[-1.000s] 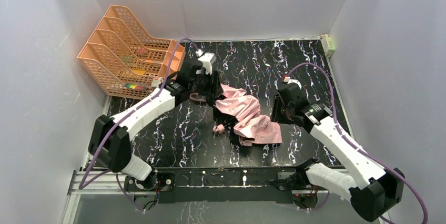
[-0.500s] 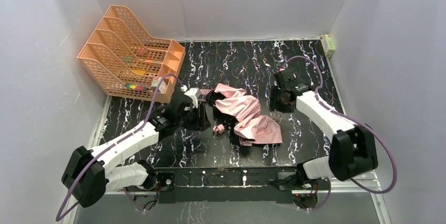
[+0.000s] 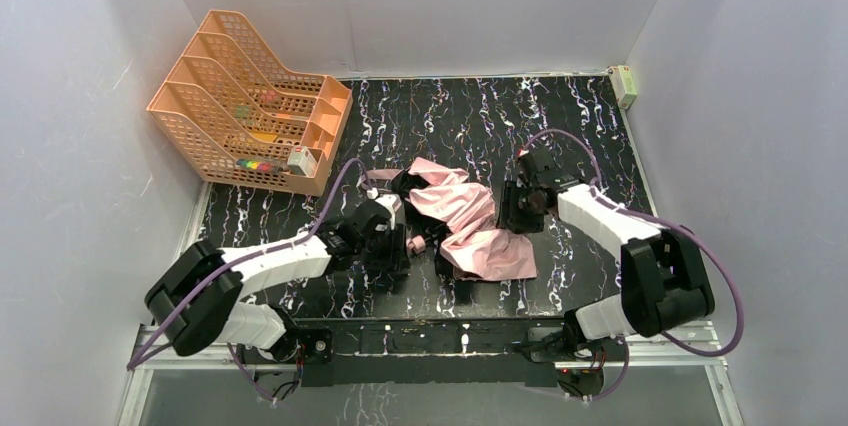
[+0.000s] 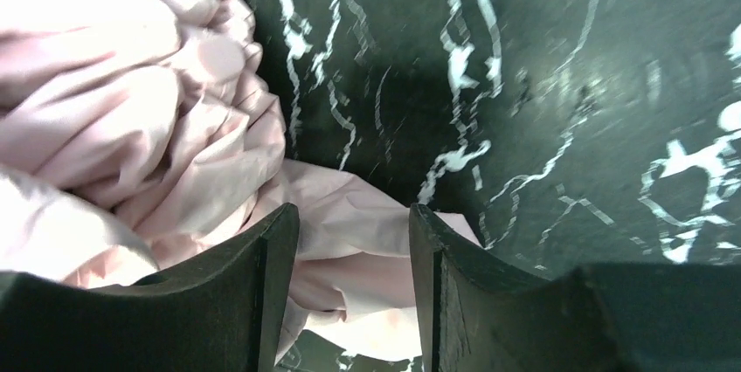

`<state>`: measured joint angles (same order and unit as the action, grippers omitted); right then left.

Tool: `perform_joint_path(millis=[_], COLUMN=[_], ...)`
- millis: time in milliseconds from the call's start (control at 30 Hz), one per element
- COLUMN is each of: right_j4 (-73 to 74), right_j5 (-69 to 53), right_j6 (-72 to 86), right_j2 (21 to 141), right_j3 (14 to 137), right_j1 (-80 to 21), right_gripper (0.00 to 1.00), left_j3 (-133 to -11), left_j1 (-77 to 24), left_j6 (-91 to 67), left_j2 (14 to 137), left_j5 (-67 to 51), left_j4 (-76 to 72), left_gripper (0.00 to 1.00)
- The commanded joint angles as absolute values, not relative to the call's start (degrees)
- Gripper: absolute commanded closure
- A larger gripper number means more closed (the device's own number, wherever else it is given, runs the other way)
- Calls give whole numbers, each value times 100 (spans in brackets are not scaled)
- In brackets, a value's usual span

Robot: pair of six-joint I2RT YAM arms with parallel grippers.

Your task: Put away the umbrella

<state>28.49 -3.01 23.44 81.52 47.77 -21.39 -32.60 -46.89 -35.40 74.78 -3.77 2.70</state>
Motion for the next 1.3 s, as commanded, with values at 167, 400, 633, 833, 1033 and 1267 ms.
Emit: perform_joint_path(millis=[167,400,633,833,1033,1267], right_j4=[2285,2922,3297,2874,1938,1758], right_j5=[-1781,-1124,-398,-1534,-2472,-2505], right_j6=[3023,2921,2422,2657,3294,2930], right_j2=[7103,6381,5347,4933,4986,5462], right_j3=[3784,3979,4394,4464,4140,4271], right_j1=[-2320,-2329,-2329,-2329,-2338,-2339], right_gripper=[44,41,36,27,25,24], left_j3=[-4107,-4693,-4079,-3404,-3249,-4028], left_j1=[-4677,-4279,-4236,-4244,-4263,-4268], left_j6=[-3016,-2765,-2898,-3442,-3895,-3631], left_j2=[8614,9080,7947,6213,5099,5821], left_j5=[-107,-274,-204,-438,-759,-1134], left_j4=[-356,-323,185,510,325,31], left_gripper=[54,54,48,29,18,11])
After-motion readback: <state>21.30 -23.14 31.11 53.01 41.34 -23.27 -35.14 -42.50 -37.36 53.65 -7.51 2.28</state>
